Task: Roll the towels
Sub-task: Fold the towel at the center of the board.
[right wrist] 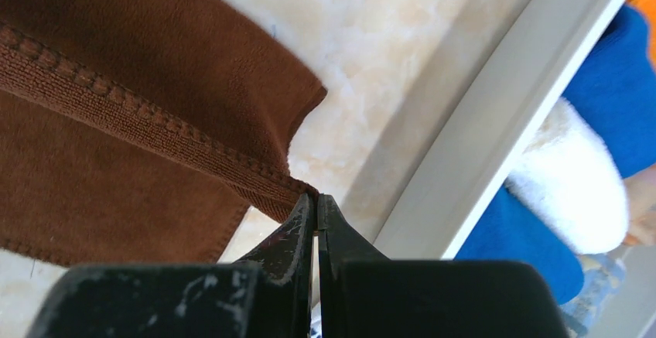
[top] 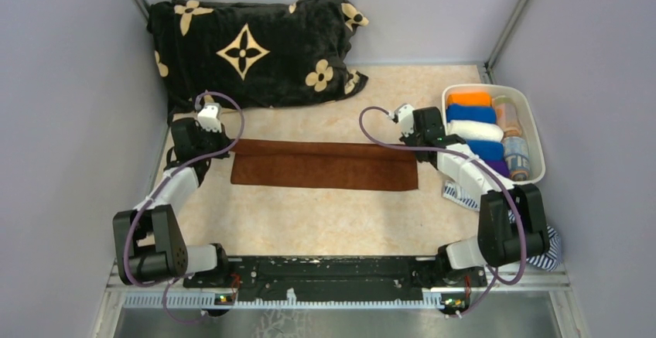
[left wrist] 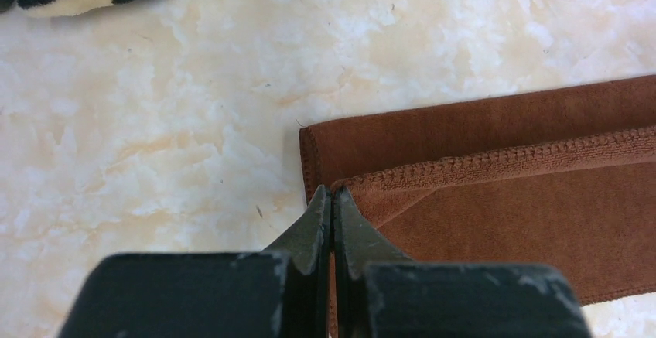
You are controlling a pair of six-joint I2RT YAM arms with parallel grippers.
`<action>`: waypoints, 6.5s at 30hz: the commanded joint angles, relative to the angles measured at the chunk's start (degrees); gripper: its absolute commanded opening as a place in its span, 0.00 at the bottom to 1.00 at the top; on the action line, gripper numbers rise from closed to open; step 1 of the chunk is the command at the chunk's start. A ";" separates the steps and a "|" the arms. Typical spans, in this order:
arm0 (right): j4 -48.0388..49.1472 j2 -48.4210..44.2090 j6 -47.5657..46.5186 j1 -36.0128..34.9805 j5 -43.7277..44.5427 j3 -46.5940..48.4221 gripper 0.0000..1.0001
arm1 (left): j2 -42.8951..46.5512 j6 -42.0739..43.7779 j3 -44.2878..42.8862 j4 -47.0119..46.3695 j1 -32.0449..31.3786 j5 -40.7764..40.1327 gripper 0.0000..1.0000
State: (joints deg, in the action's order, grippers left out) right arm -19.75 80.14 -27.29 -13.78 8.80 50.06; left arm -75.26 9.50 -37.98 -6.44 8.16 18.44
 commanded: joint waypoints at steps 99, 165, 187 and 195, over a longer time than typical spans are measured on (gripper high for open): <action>3.00 -10.52 73.93 -2.65 7.33 -15.44 0.34 | -12.17 -17.73 -10.61 17.56 -9.45 -10.87 0.59; -3.35 -15.76 70.10 1.12 -0.72 -20.85 0.00 | -19.72 -14.55 -13.44 22.02 -8.93 -17.02 0.58; -2.90 -11.46 55.80 1.20 -7.62 -5.45 0.42 | -6.48 -15.94 -13.58 25.43 -15.58 -14.91 0.63; 6.61 4.23 52.30 2.54 -10.68 -0.76 0.42 | -12.62 -17.87 -12.94 24.36 -18.63 -12.42 0.61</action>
State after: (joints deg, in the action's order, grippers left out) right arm -19.51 79.31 27.99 -12.45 0.89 46.11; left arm -84.05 -7.66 -51.51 17.93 -10.92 4.75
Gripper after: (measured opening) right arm 0.419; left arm 0.614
